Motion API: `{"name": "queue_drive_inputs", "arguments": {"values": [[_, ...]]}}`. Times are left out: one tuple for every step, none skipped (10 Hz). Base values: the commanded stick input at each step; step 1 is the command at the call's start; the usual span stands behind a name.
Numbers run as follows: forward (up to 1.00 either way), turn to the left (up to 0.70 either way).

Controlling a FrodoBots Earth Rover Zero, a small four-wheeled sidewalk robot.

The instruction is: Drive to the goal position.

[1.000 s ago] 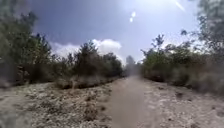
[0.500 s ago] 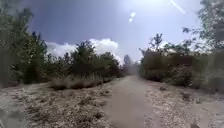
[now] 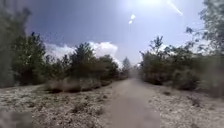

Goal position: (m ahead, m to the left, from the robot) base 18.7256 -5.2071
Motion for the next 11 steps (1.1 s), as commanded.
{"name": "queue_drive_inputs", "arguments": {"values": [[0.60, 0.01], [0.60, 0.01], [0.60, 0.01], [0.60, 0.01], [0.60, 0.01], [0.60, 0.01], [0.60, 0.01], [0.60, 0.01], [0.60, 0.01], [0.60, 0.01], [0.60, 0.01]]}}
